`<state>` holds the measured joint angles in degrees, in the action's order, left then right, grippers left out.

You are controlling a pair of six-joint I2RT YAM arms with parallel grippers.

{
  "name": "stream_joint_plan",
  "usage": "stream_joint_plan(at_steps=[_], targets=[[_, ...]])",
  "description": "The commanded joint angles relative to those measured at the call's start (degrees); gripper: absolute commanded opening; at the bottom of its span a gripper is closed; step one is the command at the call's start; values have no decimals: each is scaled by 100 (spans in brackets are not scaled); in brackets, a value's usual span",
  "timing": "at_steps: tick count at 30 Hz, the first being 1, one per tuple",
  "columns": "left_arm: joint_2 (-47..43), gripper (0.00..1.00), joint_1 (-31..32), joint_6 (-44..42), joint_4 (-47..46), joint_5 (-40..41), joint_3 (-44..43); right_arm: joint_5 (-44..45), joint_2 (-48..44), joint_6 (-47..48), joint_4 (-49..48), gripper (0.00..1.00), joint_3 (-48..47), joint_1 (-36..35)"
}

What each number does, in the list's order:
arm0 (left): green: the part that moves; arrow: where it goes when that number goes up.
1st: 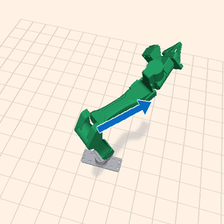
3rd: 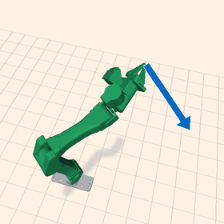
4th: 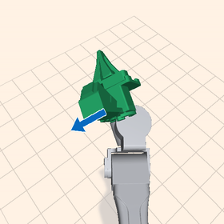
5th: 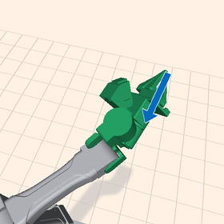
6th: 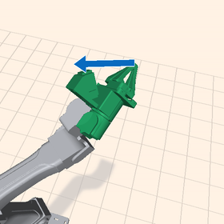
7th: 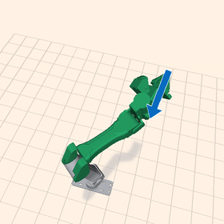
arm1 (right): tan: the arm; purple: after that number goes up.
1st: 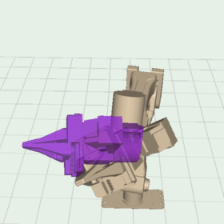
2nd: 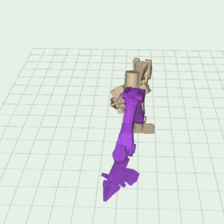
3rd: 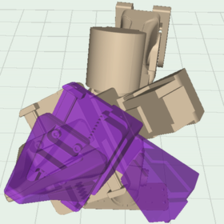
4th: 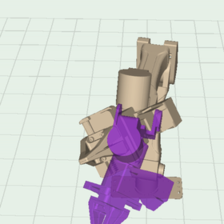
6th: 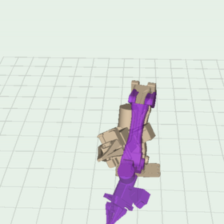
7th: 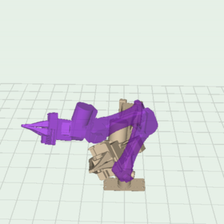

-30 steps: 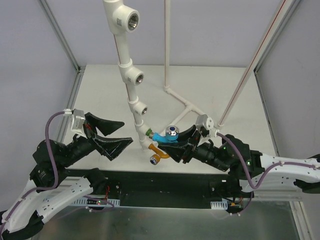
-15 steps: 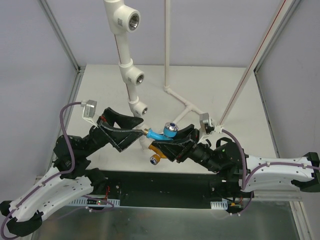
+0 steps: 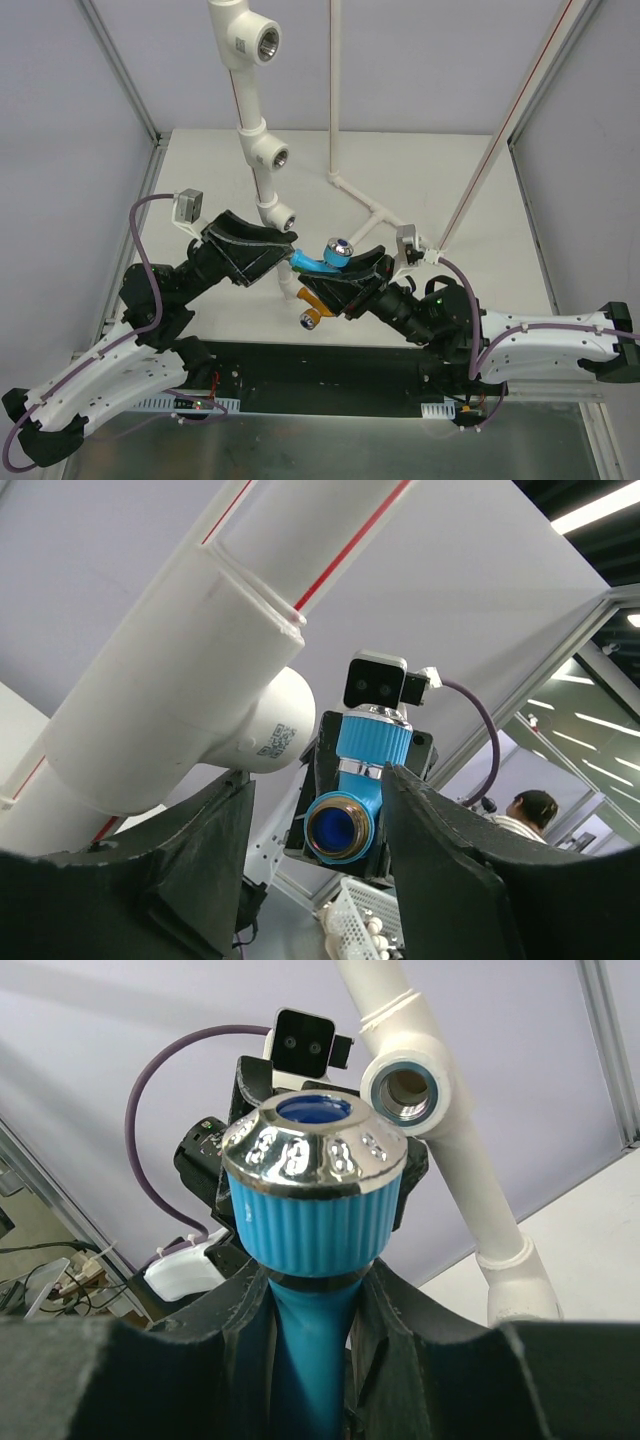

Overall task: Install the water faucets
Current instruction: Adjust the water faucet.

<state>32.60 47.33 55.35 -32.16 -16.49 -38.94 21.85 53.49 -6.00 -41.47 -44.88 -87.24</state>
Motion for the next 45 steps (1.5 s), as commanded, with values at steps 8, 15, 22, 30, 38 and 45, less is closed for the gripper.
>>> stream_joint_plan(at_steps=[8,15,22,30,38,45], targets=[[1,46,48,266,-572,-179,-9,355,117,134,-924,0,32,-3],[97,44,57,318,-581,-223,-52,434,240,187,-1056,0,32,5],[106,25,57,353,-581,-153,-17,549,319,266,-1231,1,76,6],[106,0,57,520,-572,76,18,760,320,275,-1091,24,111,6],[62,0,48,485,-572,199,71,611,144,240,-1223,61,199,14],[54,0,57,582,-572,401,167,540,170,239,-1513,61,226,14]])
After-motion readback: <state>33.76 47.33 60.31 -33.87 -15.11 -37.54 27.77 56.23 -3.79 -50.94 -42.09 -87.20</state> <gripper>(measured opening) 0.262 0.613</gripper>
